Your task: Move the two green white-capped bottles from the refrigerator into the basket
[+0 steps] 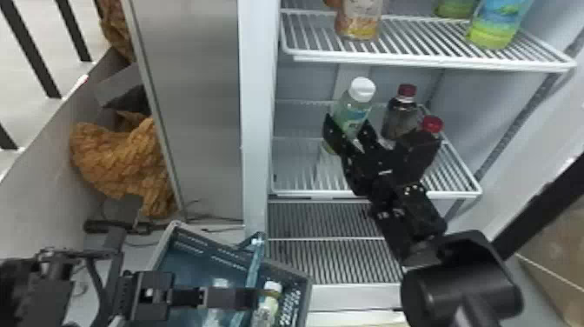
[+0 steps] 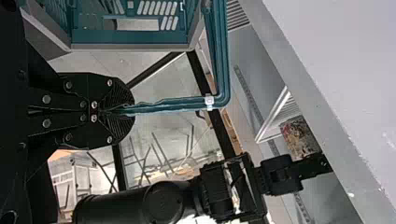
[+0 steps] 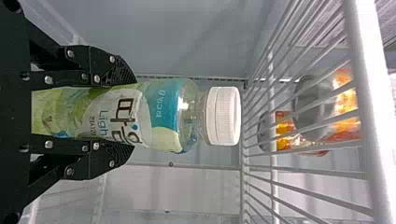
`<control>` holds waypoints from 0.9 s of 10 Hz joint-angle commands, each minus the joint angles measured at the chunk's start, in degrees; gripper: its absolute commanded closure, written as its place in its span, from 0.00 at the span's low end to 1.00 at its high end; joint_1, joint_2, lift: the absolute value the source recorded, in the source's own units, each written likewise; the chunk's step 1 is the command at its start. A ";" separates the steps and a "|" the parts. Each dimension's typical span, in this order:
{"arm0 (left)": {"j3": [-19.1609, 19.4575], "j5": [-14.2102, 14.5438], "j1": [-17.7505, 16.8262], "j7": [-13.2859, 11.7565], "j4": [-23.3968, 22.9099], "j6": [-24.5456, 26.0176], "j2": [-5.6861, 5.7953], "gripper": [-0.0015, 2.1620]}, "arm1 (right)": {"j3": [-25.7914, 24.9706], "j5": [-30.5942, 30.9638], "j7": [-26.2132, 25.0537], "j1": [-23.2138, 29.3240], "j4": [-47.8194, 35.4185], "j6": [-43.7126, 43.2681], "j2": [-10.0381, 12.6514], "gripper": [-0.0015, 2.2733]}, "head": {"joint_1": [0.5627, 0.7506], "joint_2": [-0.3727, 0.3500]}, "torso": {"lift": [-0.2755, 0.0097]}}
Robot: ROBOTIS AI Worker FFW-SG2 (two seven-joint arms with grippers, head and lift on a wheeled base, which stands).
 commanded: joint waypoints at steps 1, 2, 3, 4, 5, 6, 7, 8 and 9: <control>0.08 -0.02 0.21 0.00 0.00 0.03 0.00 0.54 | -0.19 -1.01 0.71 3.62 -5.62 2.26 -0.62 0.37 | 0.70 0.36 | 0.04; 0.19 -0.48 0.21 0.00 0.00 0.03 0.00 0.54 | -0.54 -1.69 1.15 6.72 -10.40 4.51 -0.89 0.37 | 0.70 0.36 | 0.04; 0.31 -0.71 0.21 0.00 0.00 0.03 0.00 0.54 | -1.11 -2.38 1.68 9.67 -14.76 6.20 -0.98 0.37 | 0.70 0.37 | 0.04; 0.31 -0.71 0.21 0.00 0.00 0.03 -0.09 0.54 | -1.79 -3.86 2.29 12.62 -18.84 7.88 -1.15 0.37 | 0.70 0.37 | 0.04; 0.42 -0.71 0.21 0.00 0.00 0.03 0.00 0.54 | -2.25 -5.01 2.73 15.57 -22.92 9.15 -1.41 0.37 | 0.70 0.37 | 0.04; 0.42 -0.71 0.35 0.00 -0.14 0.03 -0.09 0.54 | -2.71 -5.69 3.35 18.39 -26.85 10.84 -1.68 0.37 | 0.70 0.37 | 0.04; 0.42 -0.71 0.35 0.00 -0.14 0.03 -0.09 0.54 | -3.28 -6.49 4.05 21.20 -30.51 12.81 -2.12 0.37 | 0.70 0.37 | 0.04; 0.53 -0.71 0.35 0.00 -0.14 0.03 -0.09 0.54 | -3.85 -7.52 4.58 24.01 -33.89 15.34 -2.38 0.37 | 0.70 0.37 | 0.04; 0.53 -0.71 0.35 0.00 -0.14 0.03 -0.09 0.54 | -4.99 -8.32 5.10 27.11 -37.26 17.45 -2.29 0.37 | 0.70 0.37 | 0.04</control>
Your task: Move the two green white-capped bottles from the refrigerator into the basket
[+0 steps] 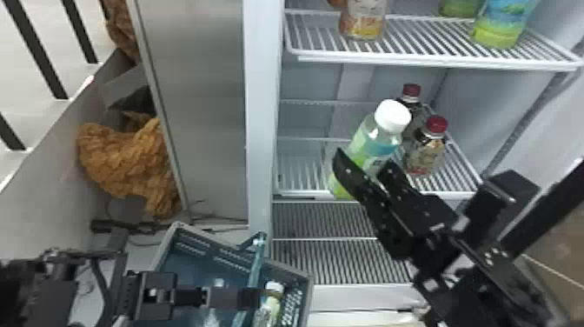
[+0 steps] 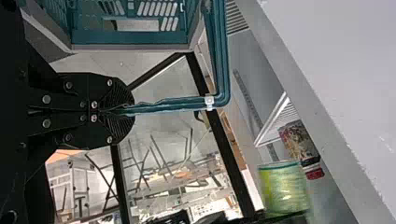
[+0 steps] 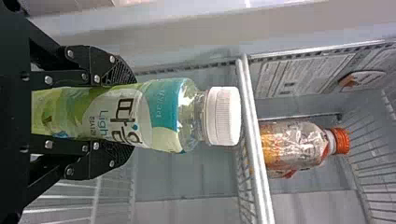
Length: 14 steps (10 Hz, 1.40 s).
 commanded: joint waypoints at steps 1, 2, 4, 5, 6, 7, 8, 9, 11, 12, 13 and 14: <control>0.12 0.00 0.14 0.00 -0.14 0.03 -0.08 0.54 | -1.68 -0.87 0.14 5.34 -5.67 3.37 0.20 0.37 | 0.70 0.38 | 0.04; 0.23 0.00 0.14 0.00 -0.14 0.03 -0.08 0.54 | -2.94 -1.10 0.93 8.01 -8.35 5.05 0.90 0.37 | 0.70 0.37 | 0.04; 0.35 0.12 0.14 0.00 -0.14 0.03 -0.16 0.54 | -4.77 -1.45 4.45 11.81 -12.71 10.68 1.69 0.37 | 0.70 0.36 | 0.04; 0.35 0.12 0.14 0.00 -0.14 0.03 -0.25 0.54 | -5.23 -1.79 5.24 13.36 -13.97 13.07 1.69 0.37 | 0.70 0.36 | 0.04; 0.35 0.12 0.28 0.00 -0.14 0.03 -0.25 0.54 | -5.23 -2.59 6.64 13.92 -13.97 15.60 1.17 0.37 | 0.70 0.36 | 0.04; 0.35 0.12 0.14 0.00 -0.14 0.03 -0.25 0.54 | -5.23 -2.70 7.61 14.06 -13.69 17.85 0.82 0.37 | 0.70 0.37 | 0.04; 0.12 0.00 0.14 0.00 -0.14 0.03 -0.16 0.54 | -5.23 -2.93 8.31 13.78 -12.85 19.54 0.73 0.37 | 0.70 0.38 | 0.04; 0.12 0.00 0.14 0.00 -0.14 0.03 -0.16 0.54 | -5.00 -3.05 9.46 12.65 -11.30 21.79 0.73 0.37 | 0.70 0.38 | 0.04; 0.01 -0.22 -0.14 0.00 -0.14 0.03 -0.16 0.54 | -3.63 -2.59 11.30 9.98 -7.78 24.04 0.29 0.37 | 0.70 0.40 | 0.04; -0.11 -0.34 -0.14 0.09 -0.14 0.03 -0.16 0.54 | -3.06 -2.70 11.48 9.28 -6.80 24.74 0.11 0.37 | 0.70 0.41 | 0.04; -0.11 -0.34 -0.14 0.09 -0.14 0.03 -0.08 0.54 | -2.48 -2.82 11.74 9.00 -6.24 25.87 -0.15 0.37 | 0.70 0.42 | 0.04; -0.11 -0.34 0.00 0.09 -0.14 0.03 -0.08 0.54 | -1.46 -4.07 12.09 8.44 -4.83 27.13 -0.50 0.37 | 0.70 0.43 | 0.04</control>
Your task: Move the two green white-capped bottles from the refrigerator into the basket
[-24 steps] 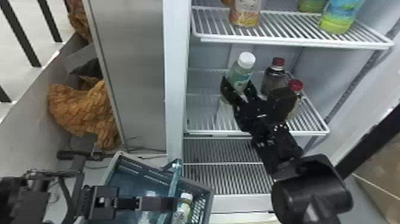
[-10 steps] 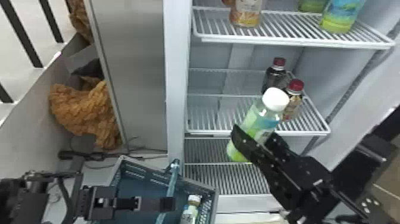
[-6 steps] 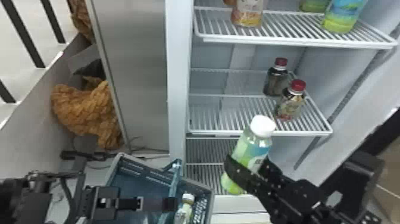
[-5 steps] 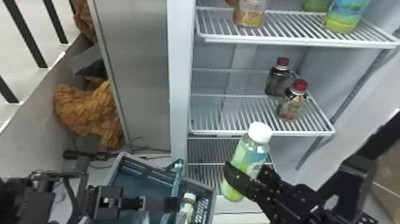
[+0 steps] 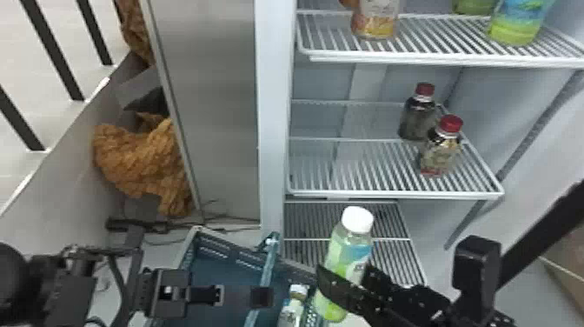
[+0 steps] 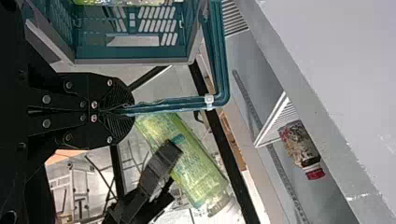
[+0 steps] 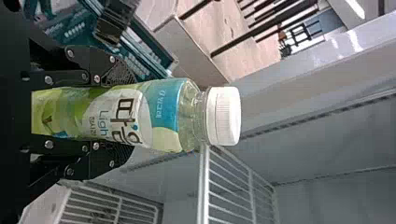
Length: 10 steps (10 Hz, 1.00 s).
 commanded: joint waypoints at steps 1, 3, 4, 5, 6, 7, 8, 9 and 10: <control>-0.10 -0.22 0.11 0.00 0.00 0.03 0.08 0.54 | 1.45 -2.74 0.60 -1.29 3.08 1.43 -0.62 0.37 | 0.70 0.45 | 0.04; -0.21 -0.33 -0.03 0.00 0.14 0.03 0.08 0.54 | 3.05 -5.48 1.66 -4.24 8.28 2.97 -1.15 0.37 | 0.70 0.50 | 0.04; -0.21 -0.22 -0.17 0.00 0.14 0.03 0.08 0.54 | 3.73 -6.17 1.92 -5.37 10.53 3.11 -1.23 0.37 | 0.70 0.52 | 0.04; -0.32 -0.22 -0.17 0.00 0.14 0.03 0.08 0.54 | 4.19 -7.08 2.36 -6.35 12.22 3.11 -1.32 0.37 | 0.70 0.54 | 0.04; -0.21 -0.22 -0.17 0.00 0.14 0.03 0.08 0.54 | 4.87 -8.34 2.97 -7.48 14.05 3.39 -1.67 0.37 | 0.70 0.56 | 0.04; -0.32 -0.22 -0.17 0.00 0.14 0.03 0.08 0.54 | 5.33 -8.68 3.41 -8.04 14.89 3.68 -1.85 0.37 | 0.70 0.58 | 0.04; -0.21 -0.22 -0.17 0.00 0.14 0.03 0.08 0.54 | 5.44 -9.02 3.77 -8.60 15.59 3.96 -1.85 0.35 | 0.70 0.58 | 0.04; -0.21 -0.22 -0.17 0.08 0.14 0.03 0.08 0.54 | 5.56 -9.25 4.03 -8.74 16.30 3.96 -1.85 0.25 | 0.70 0.59 | 0.04; -0.21 -0.22 -0.17 0.00 0.14 0.03 0.08 0.54 | 5.44 -9.02 4.29 -8.74 16.30 3.96 -1.85 0.18 | 0.70 0.60 | 0.04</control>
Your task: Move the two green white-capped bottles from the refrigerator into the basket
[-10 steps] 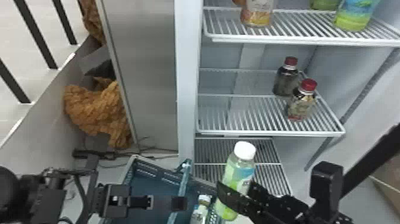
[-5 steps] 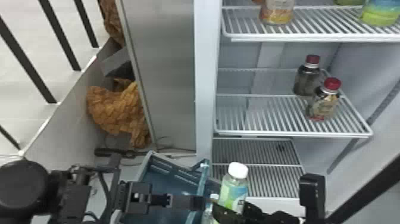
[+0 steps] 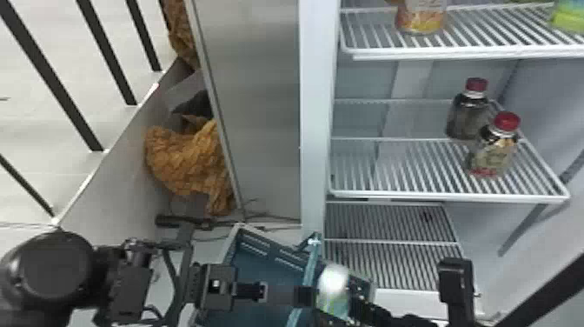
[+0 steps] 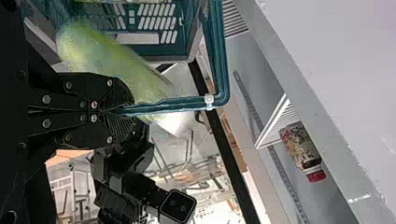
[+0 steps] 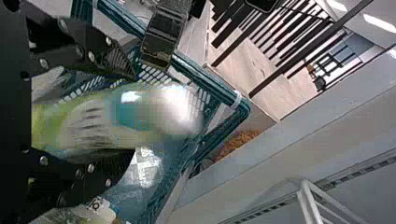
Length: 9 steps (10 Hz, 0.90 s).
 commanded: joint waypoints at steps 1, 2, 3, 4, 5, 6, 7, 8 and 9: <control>0.00 0.00 0.13 -0.03 0.00 0.03 0.00 0.54 | -0.07 0.10 0.05 -0.03 -0.04 0.01 0.00 0.14 | 0.70 0.60 | 0.04; 0.12 0.00 0.13 -0.03 0.00 0.03 0.00 0.54 | -0.07 0.56 0.05 0.11 -0.46 -0.14 0.00 0.14 | 0.70 0.60 | 0.04; 0.12 0.00 0.13 -0.03 0.00 0.03 0.00 0.54 | -0.19 1.02 0.05 0.39 -0.88 -0.84 0.00 0.14 | 0.70 0.60 | 0.04; 0.12 0.11 0.13 0.06 0.00 0.03 0.00 0.54 | -0.64 2.62 0.05 0.67 -1.73 -1.40 0.26 0.14 | 0.70 0.60 | 0.04; 0.12 0.11 0.13 -0.03 0.00 0.03 0.00 0.54 | -1.44 5.02 -0.04 1.23 -3.13 -2.39 0.44 0.14 | 0.70 0.59 | 0.04; 0.12 0.11 0.13 -0.03 0.00 0.03 0.00 0.54 | -2.13 7.19 -0.04 1.80 -4.40 -3.51 0.61 0.14 | 0.70 0.57 | 0.04; 0.23 0.23 0.13 -0.03 0.00 0.03 0.00 0.54 | -2.82 8.79 -0.13 2.22 -5.24 -4.35 0.79 0.14 | 0.70 0.55 | 0.04; 0.23 0.23 0.13 -0.03 0.00 0.03 0.00 0.54 | -3.27 10.04 -0.56 2.78 -6.37 -6.60 1.05 0.14 | 0.70 0.53 | 0.04; 0.12 0.34 0.13 -0.03 0.00 0.03 0.00 0.54 | -4.64 12.90 -1.71 4.19 -9.04 -9.28 1.84 0.14 | 0.70 0.51 | 0.04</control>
